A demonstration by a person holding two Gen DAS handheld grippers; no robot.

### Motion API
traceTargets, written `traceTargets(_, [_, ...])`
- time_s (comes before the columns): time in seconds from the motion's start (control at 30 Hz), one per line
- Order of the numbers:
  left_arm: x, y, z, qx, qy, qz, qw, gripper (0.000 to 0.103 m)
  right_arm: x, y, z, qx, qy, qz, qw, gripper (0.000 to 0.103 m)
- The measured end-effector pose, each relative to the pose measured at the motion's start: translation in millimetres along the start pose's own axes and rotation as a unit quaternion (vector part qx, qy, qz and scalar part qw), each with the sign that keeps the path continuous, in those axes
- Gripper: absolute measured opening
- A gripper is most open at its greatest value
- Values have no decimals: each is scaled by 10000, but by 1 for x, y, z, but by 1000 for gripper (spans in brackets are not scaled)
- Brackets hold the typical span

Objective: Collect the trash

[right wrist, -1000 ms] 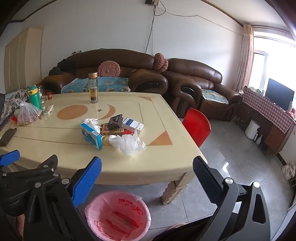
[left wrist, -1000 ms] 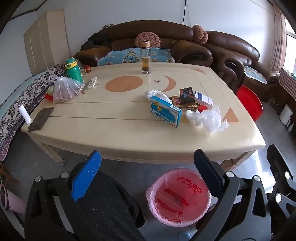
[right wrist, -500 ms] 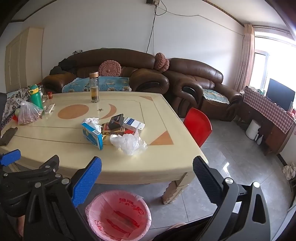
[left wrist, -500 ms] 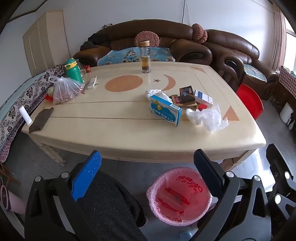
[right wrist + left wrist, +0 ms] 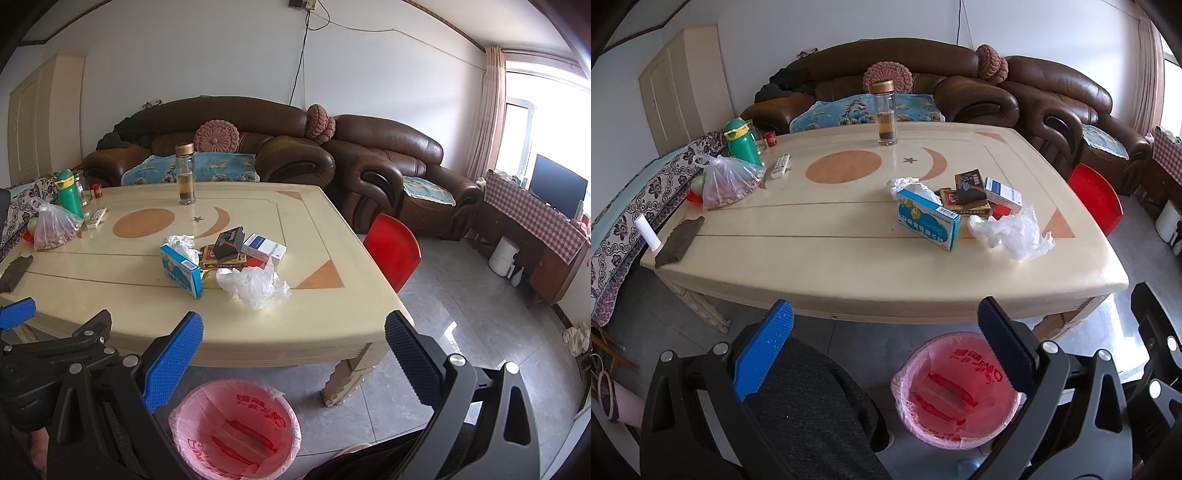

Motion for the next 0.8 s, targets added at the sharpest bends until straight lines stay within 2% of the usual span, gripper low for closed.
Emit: traceTargets(0.8, [-1, -6, -2, -28, 2, -58, 10000, 98, -1, 0, 0, 1, 3, -6, 10000, 97])
Point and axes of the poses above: each gripper's, at about its wrist camera, not at the fingertips, and x roughly the way its jaws point, y to its right, z to its underside, the point moved 5 cm from there along x, roughly the way its jaws point, and after that the axes turned 5 degrees about y, right-handed, at the moved point
